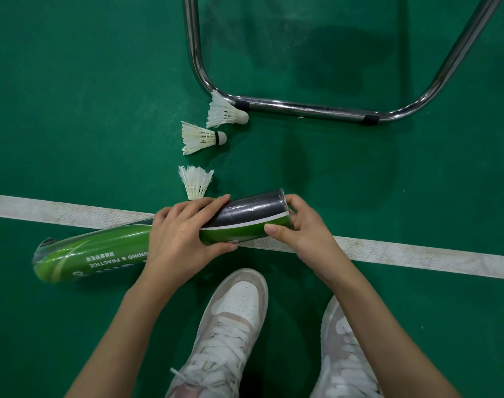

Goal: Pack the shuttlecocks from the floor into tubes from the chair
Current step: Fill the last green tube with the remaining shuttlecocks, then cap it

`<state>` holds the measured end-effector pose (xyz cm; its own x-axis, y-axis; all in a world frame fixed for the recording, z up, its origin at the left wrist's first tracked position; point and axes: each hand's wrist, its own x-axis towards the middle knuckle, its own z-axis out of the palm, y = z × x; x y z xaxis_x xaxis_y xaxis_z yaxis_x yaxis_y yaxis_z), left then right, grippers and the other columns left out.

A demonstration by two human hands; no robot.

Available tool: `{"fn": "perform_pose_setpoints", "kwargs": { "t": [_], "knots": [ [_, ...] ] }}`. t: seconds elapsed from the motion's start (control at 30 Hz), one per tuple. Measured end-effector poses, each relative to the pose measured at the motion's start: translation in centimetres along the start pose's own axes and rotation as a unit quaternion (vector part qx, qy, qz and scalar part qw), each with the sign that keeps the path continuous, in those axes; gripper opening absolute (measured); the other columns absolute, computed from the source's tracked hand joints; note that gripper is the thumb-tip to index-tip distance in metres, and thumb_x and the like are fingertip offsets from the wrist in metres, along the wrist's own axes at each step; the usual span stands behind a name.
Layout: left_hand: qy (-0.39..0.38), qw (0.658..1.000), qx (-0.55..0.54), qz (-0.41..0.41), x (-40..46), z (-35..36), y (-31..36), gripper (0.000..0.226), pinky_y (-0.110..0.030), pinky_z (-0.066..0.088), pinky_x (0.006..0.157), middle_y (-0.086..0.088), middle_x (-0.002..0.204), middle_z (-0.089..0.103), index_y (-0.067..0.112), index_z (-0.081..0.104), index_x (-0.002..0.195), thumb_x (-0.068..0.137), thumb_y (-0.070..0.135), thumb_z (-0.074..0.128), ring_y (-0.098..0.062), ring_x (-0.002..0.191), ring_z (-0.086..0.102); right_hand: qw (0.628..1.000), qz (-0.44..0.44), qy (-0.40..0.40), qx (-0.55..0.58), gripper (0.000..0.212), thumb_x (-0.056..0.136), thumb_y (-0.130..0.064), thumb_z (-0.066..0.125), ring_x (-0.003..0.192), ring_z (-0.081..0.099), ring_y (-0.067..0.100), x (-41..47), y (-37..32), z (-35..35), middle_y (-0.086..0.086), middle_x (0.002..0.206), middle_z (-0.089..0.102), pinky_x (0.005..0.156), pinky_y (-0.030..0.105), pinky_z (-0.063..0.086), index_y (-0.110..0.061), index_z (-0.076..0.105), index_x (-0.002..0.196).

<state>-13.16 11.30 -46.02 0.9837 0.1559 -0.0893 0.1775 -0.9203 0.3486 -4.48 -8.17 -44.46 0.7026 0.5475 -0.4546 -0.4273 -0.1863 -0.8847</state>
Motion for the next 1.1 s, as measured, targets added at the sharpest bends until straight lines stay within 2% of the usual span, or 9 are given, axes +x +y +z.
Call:
{"fn": "perform_pose_setpoints", "kwargs": {
  "t": [0.1,0.23,0.33,0.43,0.6,0.73,0.87,0.97,1.1],
  "knots": [
    [-0.006,1.0,0.004,0.001,0.1,0.2,0.0,0.079,-0.042,0.037,0.089,0.004,0.124,0.059,0.038,0.039,0.136,0.066,0.074,0.043,-0.023,0.108,0.055,1.0,-0.004,0.013,-0.005,0.029,0.083,0.0,0.064,0.085,0.066,0.007,0.1,-0.6,-0.6,0.002,0.095,0.07,0.075,0.014,0.05,-0.016,0.053,0.105],
    [-0.018,1.0,0.01,-0.013,0.5,0.3,0.0,0.079,-0.042,0.037,0.089,0.005,0.124,0.059,0.039,0.04,0.136,0.066,0.075,0.045,-0.023,0.108,0.055,0.993,-0.012,0.093,-0.067,0.022,0.081,-0.015,0.069,0.083,0.061,0.009,1.2,-1.0,-1.3,-0.003,0.089,0.065,0.075,0.018,0.049,-0.023,0.052,0.092],
    [-0.031,0.999,0.008,-0.032,0.5,0.1,-0.2,0.08,-0.042,0.035,0.092,0.005,0.127,0.058,0.038,0.042,0.136,0.065,0.07,0.061,-0.025,0.112,0.053,0.983,-0.043,0.124,-0.128,0.019,0.081,-0.018,0.07,0.083,0.058,0.01,3.1,-1.9,-1.8,-0.005,0.088,0.061,0.075,0.015,0.047,-0.022,0.054,0.09],
    [-0.045,0.998,0.007,-0.051,0.1,0.1,-0.8,0.082,-0.043,0.033,0.094,0.004,0.13,0.056,0.037,0.042,0.136,0.064,0.062,0.071,-0.026,0.115,0.051,0.975,-0.077,0.073,-0.197,0.019,0.083,-0.022,0.069,0.091,0.06,0.012,5.5,-2.9,-2.0,-0.002,0.097,0.063,0.083,0.019,0.048,-0.015,0.058,0.097],
    [-0.06,0.996,0.021,-0.054,-0.6,0.2,-1.8,0.083,-0.042,0.033,0.093,0.007,0.131,0.055,0.04,0.042,0.136,0.062,0.07,0.065,-0.024,0.114,0.052,0.965,-0.079,-0.011,-0.25,0.023,0.083,-0.017,0.069,0.094,0.06,0.012,9.6,-2.8,0.5,0.0,0.103,0.065,0.084,0.019,0.047,-0.012,0.062,0.104],
    [-0.078,0.995,0.008,-0.057,-0.5,0.0,-1.7,0.084,-0.039,0.028,0.097,0.01,0.136,0.05,0.043,0.037,0.138,0.064,0.064,0.07,-0.021,0.12,0.047,0.964,-0.077,-0.051,-0.248,0.03,0.083,-0.017,0.069,0.099,0.058,0.012,11.8,-2.1,2.7,0.001,0.112,0.064,0.084,0.017,0.044,-0.013,0.062,0.111],
    [-0.082,0.995,0.006,-0.062,-0.5,-0.5,-2.1,0.083,-0.036,0.027,0.098,0.012,0.136,0.049,0.044,0.035,0.138,0.064,0.064,0.069,-0.019,0.121,0.046,0.944,-0.095,-0.081,-0.306,0.035,0.083,-0.02,0.069,0.1,0.056,0.01,13.3,-1.9,4.2,0.002,0.117,0.064,0.087,0.019,0.042,-0.012,0.061,0.116],
    [-0.067,0.996,0.001,-0.056,-0.7,-0.4,-2.3,0.083,-0.039,0.032,0.093,0.009,0.131,0.055,0.04,0.041,0.136,0.062,0.061,0.073,-0.023,0.115,0.051,0.932,-0.095,-0.099,-0.336,0.036,0.082,-0.019,0.07,0.097,0.055,0.009,14.2,-2.0,4.8,0.003,0.116,0.064,0.087,0.022,0.043,-0.011,0.062,0.116],
    [-0.051,0.998,0.006,-0.044,-0.9,0.1,-2.4,0.083,-0.04,0.036,0.088,0.007,0.126,0.059,0.037,0.045,0.134,0.06,0.064,0.071,-0.025,0.109,0.056,0.924,-0.083,-0.1,-0.359,0.028,0.081,-0.018,0.071,0.09,0.054,0.008,14.7,-1.7,5.6,0.001,0.102,0.066,0.077,0.018,0.038,-0.009,0.067,0.106]
  ]
}}
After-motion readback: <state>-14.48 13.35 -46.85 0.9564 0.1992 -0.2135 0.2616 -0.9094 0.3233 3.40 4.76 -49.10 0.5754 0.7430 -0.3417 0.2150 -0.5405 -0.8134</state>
